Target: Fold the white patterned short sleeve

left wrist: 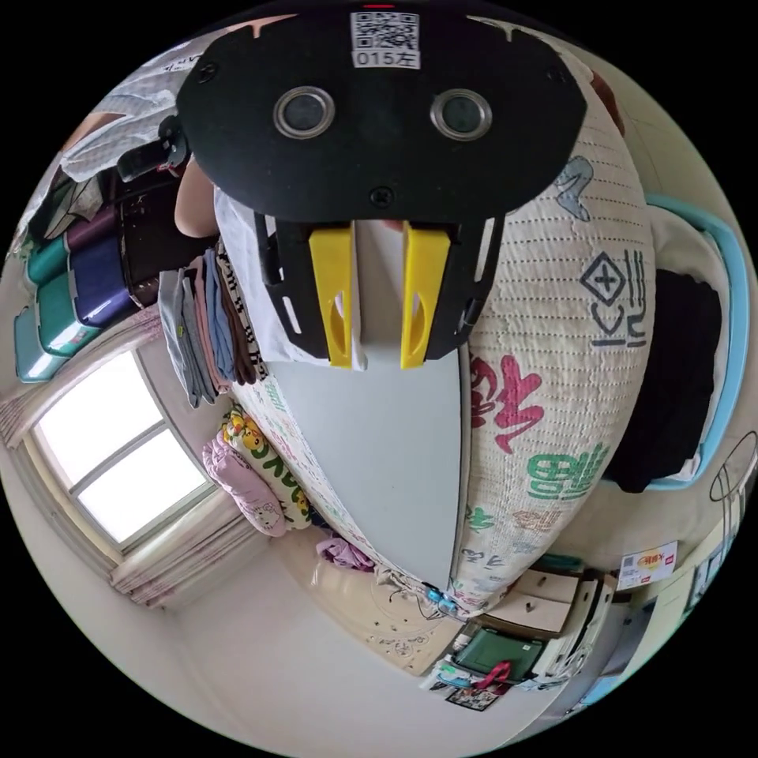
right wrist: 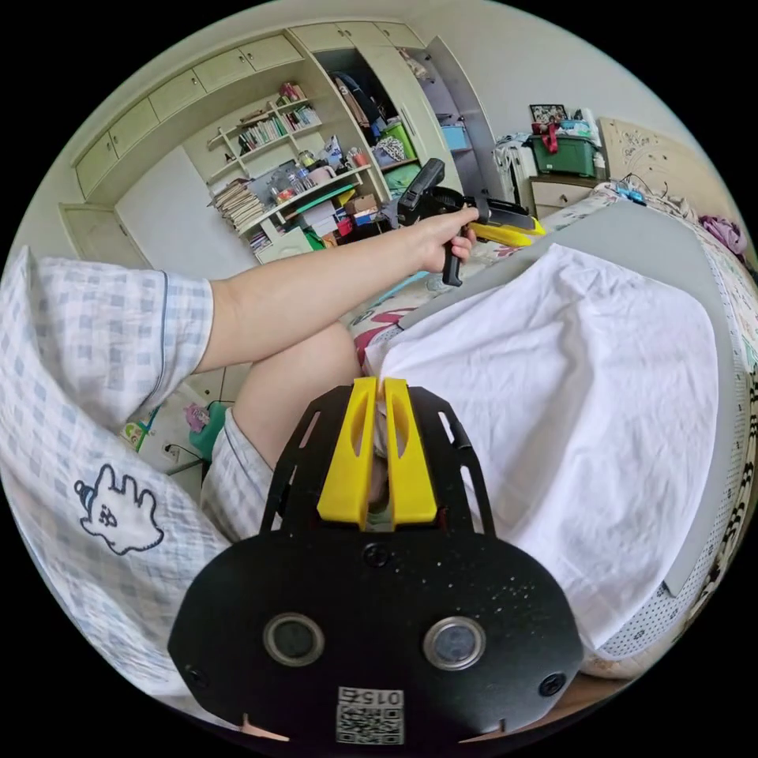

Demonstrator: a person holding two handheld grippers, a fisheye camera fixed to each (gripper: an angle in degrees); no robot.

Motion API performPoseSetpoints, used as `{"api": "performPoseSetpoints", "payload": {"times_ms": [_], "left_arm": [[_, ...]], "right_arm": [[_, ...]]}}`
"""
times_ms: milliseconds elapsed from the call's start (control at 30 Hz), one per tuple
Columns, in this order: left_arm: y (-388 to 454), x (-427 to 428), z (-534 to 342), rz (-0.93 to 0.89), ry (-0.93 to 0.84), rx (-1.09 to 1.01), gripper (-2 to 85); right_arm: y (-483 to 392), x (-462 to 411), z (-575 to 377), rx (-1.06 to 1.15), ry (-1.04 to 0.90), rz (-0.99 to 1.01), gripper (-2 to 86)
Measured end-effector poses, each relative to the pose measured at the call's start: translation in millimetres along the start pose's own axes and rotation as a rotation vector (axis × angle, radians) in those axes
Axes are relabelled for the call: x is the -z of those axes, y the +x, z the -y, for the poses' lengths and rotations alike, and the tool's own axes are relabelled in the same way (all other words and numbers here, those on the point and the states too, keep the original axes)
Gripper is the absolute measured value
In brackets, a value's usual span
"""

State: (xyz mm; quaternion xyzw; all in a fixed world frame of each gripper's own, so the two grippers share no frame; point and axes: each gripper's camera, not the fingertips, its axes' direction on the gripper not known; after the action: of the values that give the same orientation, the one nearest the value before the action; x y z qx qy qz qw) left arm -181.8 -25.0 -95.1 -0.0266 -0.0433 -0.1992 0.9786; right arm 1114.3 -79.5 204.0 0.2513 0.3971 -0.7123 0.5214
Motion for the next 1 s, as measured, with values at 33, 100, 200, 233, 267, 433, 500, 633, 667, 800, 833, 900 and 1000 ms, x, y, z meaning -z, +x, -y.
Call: {"api": "performPoseSetpoints", "payload": {"times_ms": [33, 100, 200, 233, 267, 433, 500, 633, 667, 800, 833, 900, 1000], "left_arm": [[7, -2, 8, -0.023, -0.063, -0.023, 8.9], [24, -9, 16, -0.004, -0.128, -0.072, 9.2], [49, -33, 17, 0.167, -0.226, -0.158, 8.3], [58, -38, 15, 0.175, -0.231, -0.202, 6.6], [64, -36, 14, 0.16, -0.203, -0.206, 3.7], [69, -14, 7, 0.125, -0.121, -0.159, 0.7], [70, -11, 2, 0.142, -0.121, -0.156, 0.8], [84, -17, -13, 0.301, -0.172, -0.214, 3.4], [89, -9, -18, 0.315, -0.165, -0.193, 4.2], [124, 33, -47, 0.327, -0.136, -0.307, 3.7], [140, 49, -62, 0.344, -0.145, -0.371, 3.2], [162, 71, -88, 0.377, -0.157, -0.461, 3.0], [198, 101, -126, 0.344, -0.18, -0.553, 4.1]], "right_arm": [[4, -9, -8, -0.007, -0.003, 0.012, 0.5], [8, -24, -18, -0.001, -0.019, 0.009, 0.6], [15, -47, -36, 0.013, -0.048, -0.028, 0.6], [19, -54, -45, 0.01, -0.052, -0.038, 0.7], [22, -58, -49, 0.008, -0.053, -0.042, 0.7], [40, -81, -88, -0.001, -0.036, -0.097, 1.4], [48, -96, -98, -0.005, -0.053, -0.113, 2.0], [77, -153, -111, 0.0, -0.147, -0.077, 5.0], [79, -153, -114, 0.002, -0.137, -0.077, 5.4], [88, -117, -148, 0.07, -0.049, -0.069, 5.2], [95, -105, -162, 0.083, -0.026, -0.017, 4.5], [110, -93, -183, 0.073, -0.01, 0.057, 4.6], [136, -72, -215, 0.073, 0.023, 0.067, 5.1]]}}
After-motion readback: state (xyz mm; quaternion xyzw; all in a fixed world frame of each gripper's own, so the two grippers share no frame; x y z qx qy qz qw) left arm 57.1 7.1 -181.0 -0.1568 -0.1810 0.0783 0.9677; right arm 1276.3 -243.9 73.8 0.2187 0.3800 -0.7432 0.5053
